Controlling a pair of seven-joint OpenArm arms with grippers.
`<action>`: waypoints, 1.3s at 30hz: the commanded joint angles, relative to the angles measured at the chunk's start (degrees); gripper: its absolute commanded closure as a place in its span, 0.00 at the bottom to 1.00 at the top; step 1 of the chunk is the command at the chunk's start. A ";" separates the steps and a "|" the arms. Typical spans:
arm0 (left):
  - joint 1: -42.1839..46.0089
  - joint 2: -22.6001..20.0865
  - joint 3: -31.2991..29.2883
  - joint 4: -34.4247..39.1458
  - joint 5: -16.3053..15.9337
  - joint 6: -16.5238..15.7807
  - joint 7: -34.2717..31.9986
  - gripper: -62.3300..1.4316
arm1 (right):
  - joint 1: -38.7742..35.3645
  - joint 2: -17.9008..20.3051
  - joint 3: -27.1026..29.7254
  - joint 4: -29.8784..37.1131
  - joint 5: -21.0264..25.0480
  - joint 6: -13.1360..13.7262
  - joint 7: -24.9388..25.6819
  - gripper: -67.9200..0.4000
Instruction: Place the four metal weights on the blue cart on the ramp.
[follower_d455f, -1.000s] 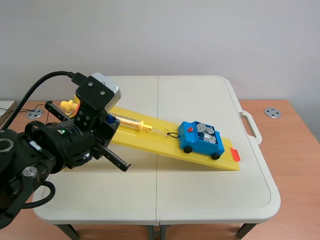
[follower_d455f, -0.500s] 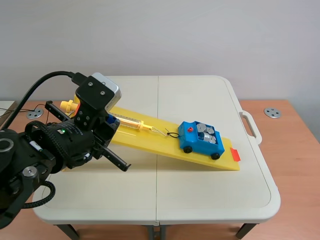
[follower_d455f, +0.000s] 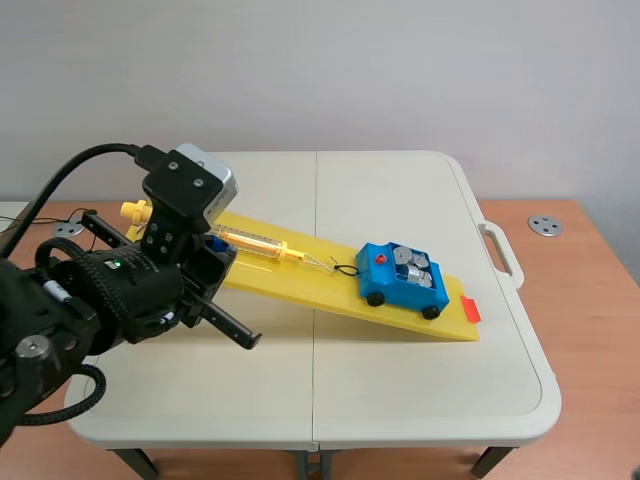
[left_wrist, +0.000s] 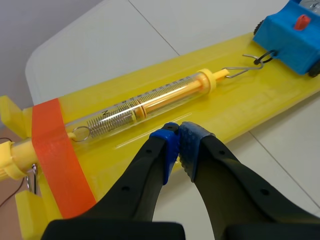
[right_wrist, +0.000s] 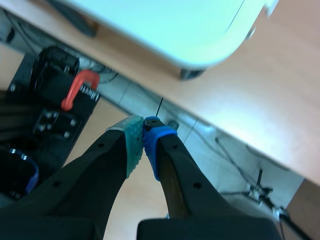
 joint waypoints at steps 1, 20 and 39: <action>2.78 0.02 -0.42 12.15 -4.28 1.68 -4.17 0.93 | 2.73 2.51 1.79 4.24 1.95 1.36 7.72 0.98; 28.74 -4.90 -0.52 30.25 -5.38 1.75 3.04 0.76 | 17.05 -4.50 -1.79 4.24 3.63 1.36 11.76 0.97; 30.62 -4.90 -0.55 30.08 -5.35 4.42 -2.25 0.00 | 18.40 -4.50 -7.65 4.24 3.63 1.36 7.65 0.03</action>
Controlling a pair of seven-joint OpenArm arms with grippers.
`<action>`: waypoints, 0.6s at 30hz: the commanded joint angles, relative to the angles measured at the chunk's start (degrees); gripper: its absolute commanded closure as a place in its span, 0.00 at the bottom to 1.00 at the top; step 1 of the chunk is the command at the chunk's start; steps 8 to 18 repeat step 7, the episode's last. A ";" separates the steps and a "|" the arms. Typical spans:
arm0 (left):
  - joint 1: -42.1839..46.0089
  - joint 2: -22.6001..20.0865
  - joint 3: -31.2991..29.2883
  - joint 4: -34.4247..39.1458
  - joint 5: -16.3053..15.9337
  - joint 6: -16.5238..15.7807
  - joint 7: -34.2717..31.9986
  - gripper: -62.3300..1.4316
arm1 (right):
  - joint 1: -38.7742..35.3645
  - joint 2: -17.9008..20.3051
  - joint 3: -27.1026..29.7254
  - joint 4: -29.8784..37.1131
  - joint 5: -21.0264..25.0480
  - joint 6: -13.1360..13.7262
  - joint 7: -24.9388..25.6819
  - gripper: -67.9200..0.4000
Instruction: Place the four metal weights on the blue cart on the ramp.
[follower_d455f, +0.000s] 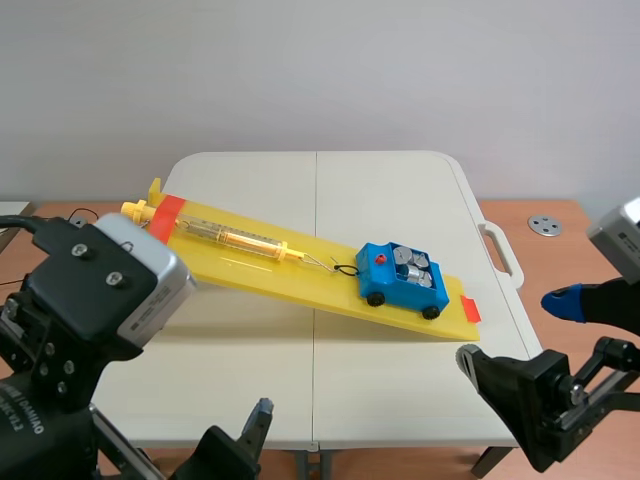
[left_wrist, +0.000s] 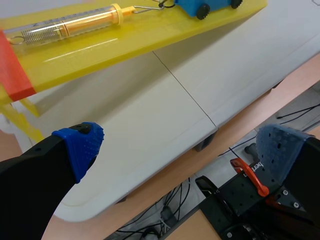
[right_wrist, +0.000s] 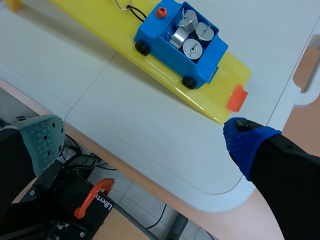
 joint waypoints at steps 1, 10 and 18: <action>-0.17 -0.04 -0.55 4.83 -2.27 4.35 -6.60 0.00 | 1.31 1.70 2.23 4.24 3.21 1.36 5.73 0.03; -0.17 -0.04 -0.52 4.83 -2.27 4.79 -7.50 0.00 | 1.31 1.70 2.23 4.24 3.21 1.36 5.75 0.03; -0.17 -0.04 -0.52 4.83 -2.27 4.79 -7.50 0.00 | 1.31 1.70 2.23 4.24 3.21 1.36 5.75 0.03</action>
